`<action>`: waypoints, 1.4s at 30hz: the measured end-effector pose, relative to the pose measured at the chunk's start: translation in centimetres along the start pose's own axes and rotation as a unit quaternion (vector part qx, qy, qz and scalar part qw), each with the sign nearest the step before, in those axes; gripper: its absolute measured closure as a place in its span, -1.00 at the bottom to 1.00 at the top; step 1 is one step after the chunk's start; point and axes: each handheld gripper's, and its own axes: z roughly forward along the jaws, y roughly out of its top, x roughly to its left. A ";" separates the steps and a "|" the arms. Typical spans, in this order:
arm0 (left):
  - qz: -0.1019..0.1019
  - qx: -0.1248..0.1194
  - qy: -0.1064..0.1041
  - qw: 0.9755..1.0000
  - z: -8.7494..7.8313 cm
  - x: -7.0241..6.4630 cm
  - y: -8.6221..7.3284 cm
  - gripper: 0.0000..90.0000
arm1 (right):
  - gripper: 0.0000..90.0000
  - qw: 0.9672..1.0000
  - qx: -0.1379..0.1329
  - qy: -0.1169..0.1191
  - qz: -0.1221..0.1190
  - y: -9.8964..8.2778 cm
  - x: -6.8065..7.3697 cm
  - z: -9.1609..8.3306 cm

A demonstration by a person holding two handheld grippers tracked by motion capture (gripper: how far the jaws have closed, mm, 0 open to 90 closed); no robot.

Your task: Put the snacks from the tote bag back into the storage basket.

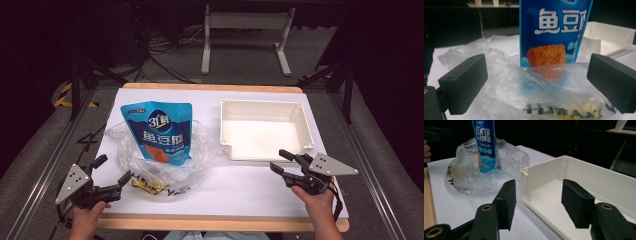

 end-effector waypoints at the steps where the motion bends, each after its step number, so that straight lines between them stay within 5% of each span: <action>1: 0.004 -0.006 0.004 1.000 0.0 -0.1 0.0 -0.91 | -0.03 1.000 0.000 0.004 0.000 0.3 0.0 0.2; 10: 0.022 0.011 -0.004 1.000 0.0 -0.4 0.0 -0.88 | -0.07 1.000 0.000 0.026 -0.017 3.0 0.2 2.3; 21: 0.003 0.004 -0.018 1.000 -0.2 0.1 -0.1 -0.88 | -0.10 0.998 -0.023 0.059 -0.008 5.3 0.8 5.2; 30: 0.000 0.003 -0.023 1.000 -0.2 0.2 -0.1 -0.88 | -0.14 0.996 -0.006 0.089 -0.023 7.3 1.2 7.6; 42: 0.005 0.010 -0.026 1.000 -0.3 0.1 -0.1 -0.88 | -0.17 0.995 0.001 0.097 -0.031 8.9 2.1 10.7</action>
